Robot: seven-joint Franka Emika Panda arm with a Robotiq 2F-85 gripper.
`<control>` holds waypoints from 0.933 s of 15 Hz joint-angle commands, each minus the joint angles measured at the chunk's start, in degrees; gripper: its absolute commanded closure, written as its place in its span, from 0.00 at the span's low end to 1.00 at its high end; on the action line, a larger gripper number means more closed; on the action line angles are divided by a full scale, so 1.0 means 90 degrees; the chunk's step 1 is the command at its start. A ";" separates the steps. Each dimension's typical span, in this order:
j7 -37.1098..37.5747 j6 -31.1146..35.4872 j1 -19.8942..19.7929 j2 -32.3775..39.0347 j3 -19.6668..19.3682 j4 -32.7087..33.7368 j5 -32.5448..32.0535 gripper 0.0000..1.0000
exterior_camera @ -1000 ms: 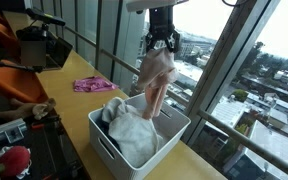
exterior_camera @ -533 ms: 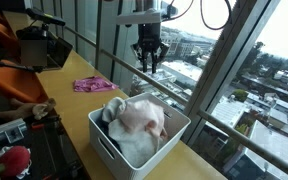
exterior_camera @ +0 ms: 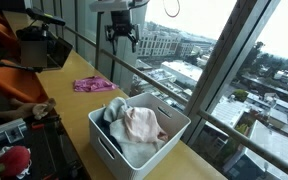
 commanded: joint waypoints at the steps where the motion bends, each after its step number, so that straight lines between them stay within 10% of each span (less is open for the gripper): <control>1: 0.0441 0.0694 0.0495 0.0140 0.0497 -0.0387 0.0441 0.00; 14: 0.0347 0.3076 0.1544 0.3957 0.1118 0.1677 0.0416 0.00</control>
